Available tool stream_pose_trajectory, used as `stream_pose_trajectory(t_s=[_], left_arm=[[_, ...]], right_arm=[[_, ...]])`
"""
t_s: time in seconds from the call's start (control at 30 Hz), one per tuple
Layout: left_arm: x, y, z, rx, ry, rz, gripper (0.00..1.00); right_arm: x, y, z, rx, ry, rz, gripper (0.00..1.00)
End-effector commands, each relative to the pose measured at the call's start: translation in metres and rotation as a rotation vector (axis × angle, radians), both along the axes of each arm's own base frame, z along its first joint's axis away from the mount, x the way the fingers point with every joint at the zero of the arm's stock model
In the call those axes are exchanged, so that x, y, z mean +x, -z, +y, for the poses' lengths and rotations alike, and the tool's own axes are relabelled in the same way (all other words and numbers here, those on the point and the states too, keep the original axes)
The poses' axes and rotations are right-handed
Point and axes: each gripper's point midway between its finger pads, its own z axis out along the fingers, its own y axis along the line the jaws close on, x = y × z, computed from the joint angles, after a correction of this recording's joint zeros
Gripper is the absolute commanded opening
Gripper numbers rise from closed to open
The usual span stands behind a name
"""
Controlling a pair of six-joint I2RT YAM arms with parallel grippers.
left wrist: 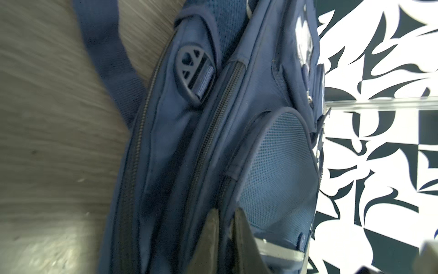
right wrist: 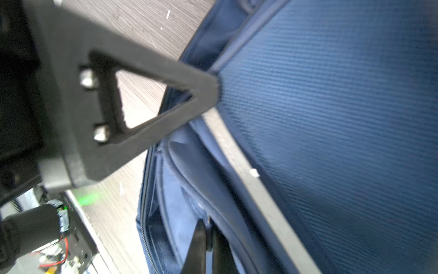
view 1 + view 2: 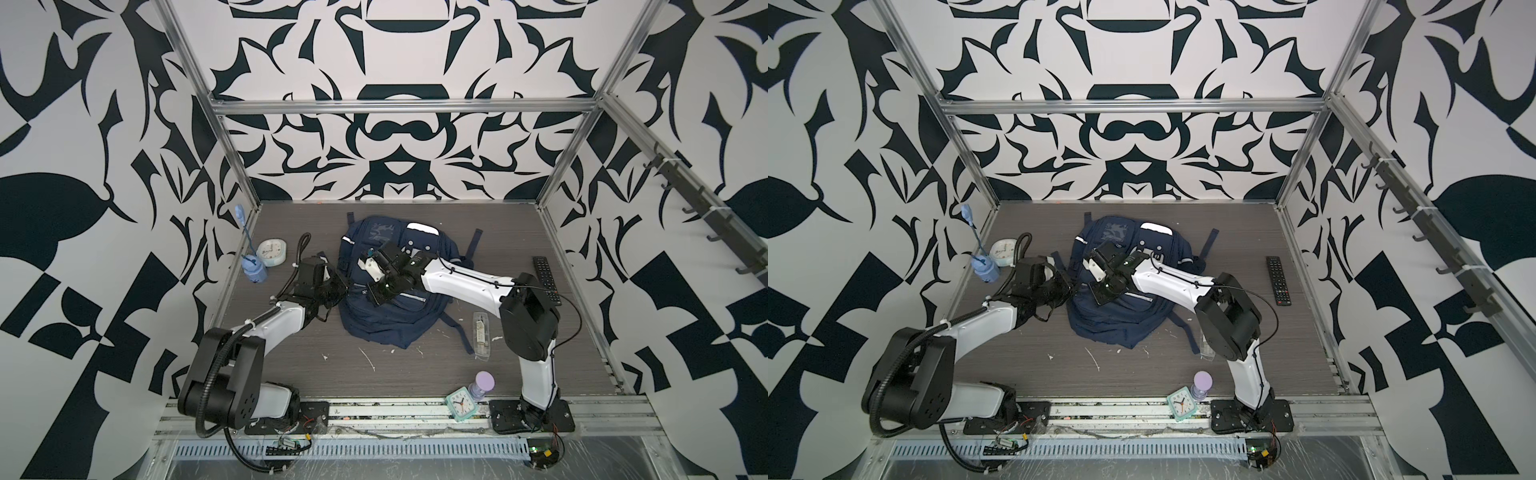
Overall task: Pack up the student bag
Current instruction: 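Pull the zipper pull toward the bag's top with the right gripper while left holds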
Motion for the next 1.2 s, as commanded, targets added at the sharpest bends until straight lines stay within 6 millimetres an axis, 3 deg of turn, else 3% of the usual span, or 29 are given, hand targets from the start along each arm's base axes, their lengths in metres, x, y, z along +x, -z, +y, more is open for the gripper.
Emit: stream_pose_trajectory(t_s=[0.0,0.17,0.2,0.4,0.5,0.63,0.87,0.97,1.17], left_arm=[[-0.029,0.011,0.006,0.062,-0.047,0.038,0.00],[-0.032,0.001,-0.024,0.065,0.043,0.028,0.02],[-0.031,0.007,-0.030,0.071,0.066,0.050,0.02],[-0.018,-0.010,-0.067,0.060,0.163,0.016,0.04],[-0.015,-0.020,-0.078,0.057,0.181,-0.005,0.05],[-0.012,-0.028,-0.089,0.057,0.198,-0.024,0.07],[-0.011,-0.027,-0.093,0.075,0.212,-0.020,0.14],[-0.014,-0.026,-0.093,0.085,0.227,-0.011,0.18],[-0.010,-0.026,-0.078,0.117,0.223,-0.016,0.39]], right_arm=[[0.046,-0.018,-0.033,-0.022,0.115,-0.121,0.00],[0.047,-0.015,-0.048,-0.035,0.126,-0.113,0.00],[0.044,-0.015,-0.050,-0.037,0.124,-0.110,0.00],[0.024,-0.010,-0.059,-0.041,0.124,-0.079,0.00],[0.012,-0.010,-0.054,-0.031,0.111,-0.067,0.00],[-0.001,-0.013,-0.032,-0.001,0.072,-0.055,0.00],[-0.014,-0.023,0.010,0.030,0.010,-0.064,0.00],[-0.011,-0.024,0.012,0.033,0.016,-0.069,0.00],[-0.012,-0.026,-0.005,0.019,0.049,-0.090,0.00]])
